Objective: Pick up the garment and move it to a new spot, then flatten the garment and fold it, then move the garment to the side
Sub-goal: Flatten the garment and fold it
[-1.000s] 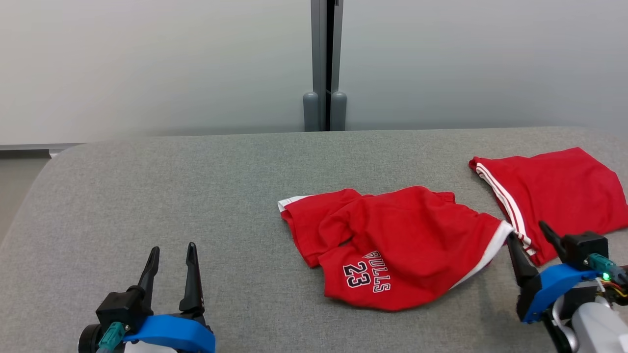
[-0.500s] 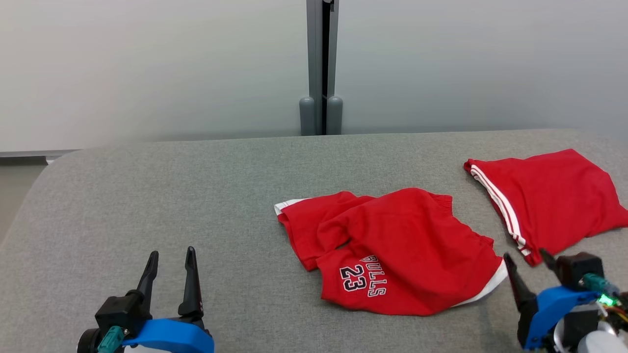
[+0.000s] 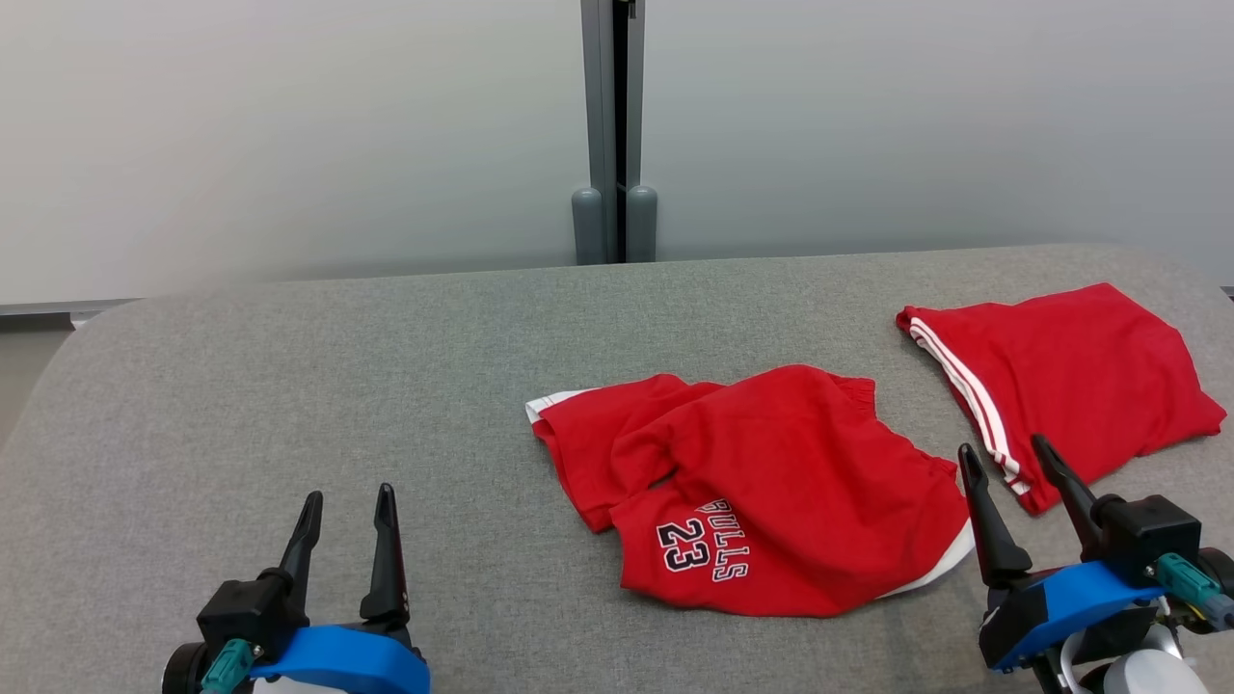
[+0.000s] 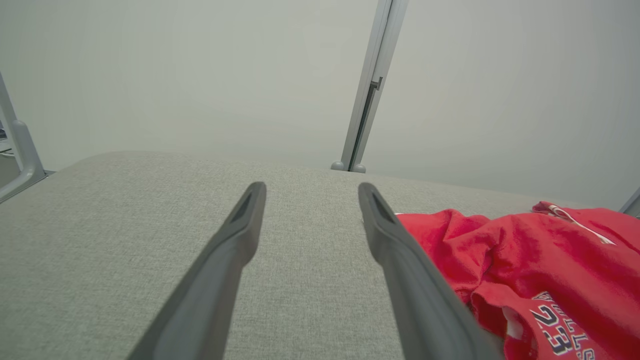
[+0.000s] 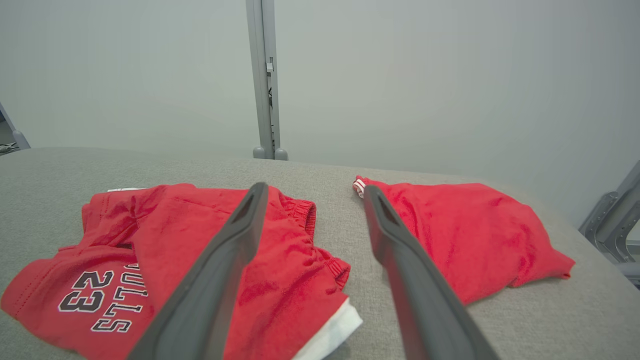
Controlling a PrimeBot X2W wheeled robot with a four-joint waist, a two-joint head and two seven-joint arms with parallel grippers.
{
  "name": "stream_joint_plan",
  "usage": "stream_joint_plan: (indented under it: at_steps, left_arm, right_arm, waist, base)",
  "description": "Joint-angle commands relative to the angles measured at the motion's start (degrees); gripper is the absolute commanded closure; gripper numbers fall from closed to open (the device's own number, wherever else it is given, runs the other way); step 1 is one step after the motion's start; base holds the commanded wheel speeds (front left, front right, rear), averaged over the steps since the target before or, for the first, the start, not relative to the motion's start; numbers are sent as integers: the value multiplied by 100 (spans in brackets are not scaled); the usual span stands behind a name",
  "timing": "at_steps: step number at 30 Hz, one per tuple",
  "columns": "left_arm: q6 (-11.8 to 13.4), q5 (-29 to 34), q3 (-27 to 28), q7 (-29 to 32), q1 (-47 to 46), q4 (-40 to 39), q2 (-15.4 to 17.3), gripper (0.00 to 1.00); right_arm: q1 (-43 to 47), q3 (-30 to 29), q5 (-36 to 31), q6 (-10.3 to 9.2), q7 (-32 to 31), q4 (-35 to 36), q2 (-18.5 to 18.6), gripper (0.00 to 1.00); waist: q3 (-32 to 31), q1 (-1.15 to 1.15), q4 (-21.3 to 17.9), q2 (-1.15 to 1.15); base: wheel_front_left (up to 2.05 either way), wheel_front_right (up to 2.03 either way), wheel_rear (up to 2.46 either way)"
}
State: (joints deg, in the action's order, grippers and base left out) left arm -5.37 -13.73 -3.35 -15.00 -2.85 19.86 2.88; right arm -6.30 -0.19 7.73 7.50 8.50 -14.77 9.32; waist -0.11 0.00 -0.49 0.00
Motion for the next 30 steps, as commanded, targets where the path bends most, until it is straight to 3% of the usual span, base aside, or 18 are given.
stream_joint_plan:
  at_steps: [1,10,15,18,23,30]
  left_arm:
    - [19,-32,-12,-25,-77,-9,3,0]
    - [-83,-81,-347,-16,-142,164,1,0]
    - [-195,-165,-1019,546,-410,424,35,0]
    - [-224,-436,-1824,1179,-592,464,155,0]
    - [-212,-1388,-3099,2190,-925,269,772,0]
    - [-213,-1833,-4288,2599,-1517,126,1641,0]
  right_arm:
    - [76,9,14,-1,36,-28,-4,0]
    - [-65,39,99,-1,125,-182,71,0]
    - [-139,25,177,-1,209,-195,75,0]
    - [-190,65,260,-1,286,-240,101,0]
    - [-297,117,331,-1,382,-356,100,0]
    - [-435,177,386,-1,461,-502,125,0]
  waist:
    - [0,0,-2,0]
    - [16,0,2,0]
    - [83,0,-38,0]
    - [158,0,-98,0]
    - [261,0,-276,0]
    - [428,0,-577,0]
  base:
    - [0,0,0]
    - [0,0,0]
    - [0,0,0]
    - [0,0,0]
    - [0,0,0]
    - [0,0,0]
